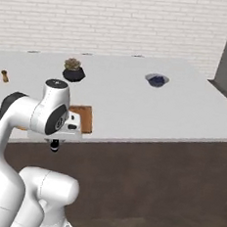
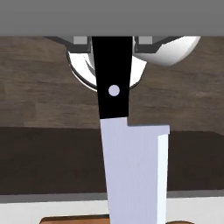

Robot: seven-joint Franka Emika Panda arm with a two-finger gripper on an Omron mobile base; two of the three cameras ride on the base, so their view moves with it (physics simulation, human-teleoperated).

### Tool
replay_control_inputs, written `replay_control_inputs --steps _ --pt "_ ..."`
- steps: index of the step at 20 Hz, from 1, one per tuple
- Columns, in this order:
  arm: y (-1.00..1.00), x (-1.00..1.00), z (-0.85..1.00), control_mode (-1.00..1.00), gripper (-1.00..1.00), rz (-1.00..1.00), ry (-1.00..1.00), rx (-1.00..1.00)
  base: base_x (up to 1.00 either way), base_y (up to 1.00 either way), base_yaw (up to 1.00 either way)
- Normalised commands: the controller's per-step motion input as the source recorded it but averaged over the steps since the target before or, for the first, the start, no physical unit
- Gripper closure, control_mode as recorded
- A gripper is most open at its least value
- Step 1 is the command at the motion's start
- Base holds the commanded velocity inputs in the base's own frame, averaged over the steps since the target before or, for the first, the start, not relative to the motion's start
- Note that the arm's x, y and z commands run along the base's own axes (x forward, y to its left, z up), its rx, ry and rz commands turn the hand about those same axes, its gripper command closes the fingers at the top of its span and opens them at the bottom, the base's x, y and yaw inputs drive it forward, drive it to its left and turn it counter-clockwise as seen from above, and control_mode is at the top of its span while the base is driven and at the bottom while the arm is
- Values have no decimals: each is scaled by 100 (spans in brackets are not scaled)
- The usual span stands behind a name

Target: Pick up the knife from the drawer and place it on the cutting board. Then place the meat from the plate to the cutting board.

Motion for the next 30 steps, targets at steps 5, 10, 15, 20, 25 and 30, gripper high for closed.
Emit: replay_control_inputs --steps 5,10,15,20,25,30 --pt "0 0 0 100 100 0 0 0 37 -28 31" --pt "0 0 0 100 100 0 0 0 58 -26 35" --pt "0 0 0 100 100 0 0 0 60 -31 31" --pt "0 0 0 100 100 0 0 0 41 -29 29" --pt "0 0 0 100 100 0 0 0 18 -15 15" --pt "0 0 0 100 100 0 0 0 48 -3 2"
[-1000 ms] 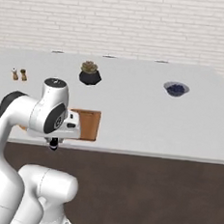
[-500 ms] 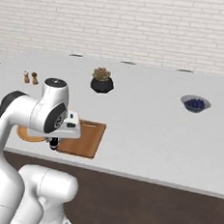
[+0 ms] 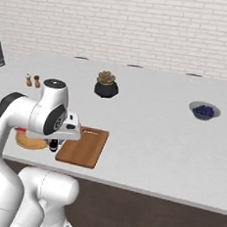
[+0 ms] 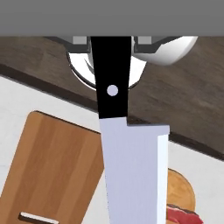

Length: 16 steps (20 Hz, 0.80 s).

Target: Pick up the knife from the drawer and place it on the cutting board. Then place the meat from the plate to the cutting board.

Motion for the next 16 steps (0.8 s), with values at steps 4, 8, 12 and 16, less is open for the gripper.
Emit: replay_control_inputs --steps 4,8,12,16 --pt "0 0 0 100 100 0 0 0 44 0 0" --pt "0 0 0 100 100 0 0 0 7 0 0" --pt "0 0 0 100 100 0 0 0 0 0 0" --pt "0 0 0 100 100 0 0 0 0 0 0"
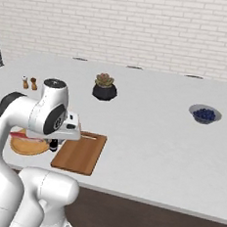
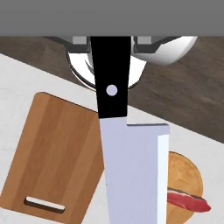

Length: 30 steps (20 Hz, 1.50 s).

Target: Pick up the knife from the drawer and place it on the cutting board. Then place the meat from the plate to the cutting board.

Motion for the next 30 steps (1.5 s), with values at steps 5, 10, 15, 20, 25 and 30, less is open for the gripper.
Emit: replay_control_inputs --steps 5,10,15,20,25,30 --pt "13 32 0 -100 100 -1 1 0 0 0 0" --pt "37 77 0 -100 100 0 0 0 0 0 0" --pt "2 72 -32 -100 100 0 -1 0 0 0 0" --pt "-9 71 -73 -100 100 0 0 0 0 0 0" --pt "-12 37 -60 -100 100 0 0 0 0 0 0" --pt "-36 5 -7 -100 100 0 0 0 0 0 0"
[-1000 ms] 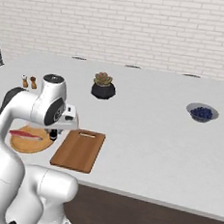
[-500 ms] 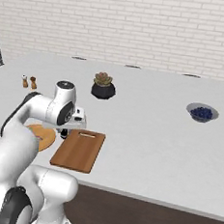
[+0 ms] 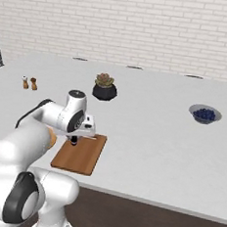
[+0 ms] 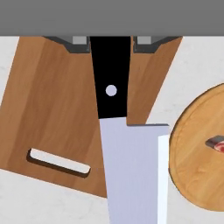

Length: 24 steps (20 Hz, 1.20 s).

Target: Pick up the knife from the drawer and place it on the cutting board. Then place the meat from the plate to the cutting board.

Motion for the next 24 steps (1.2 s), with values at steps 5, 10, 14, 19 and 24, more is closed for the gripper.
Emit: replay_control_inputs --steps 5,10,14,19,24 --pt "-41 0 0 -100 100 0 5 0 0 0 0" --pt "-11 0 -8 -100 100 0 15 0 0 0 0" --pt "0 -1 -8 -100 100 0 13 0 0 0 0" --pt "-6 -7 -3 -100 100 -1 8 0 0 0 0" --pt "-13 -4 -18 -100 100 -4 0 0 0 0 0"
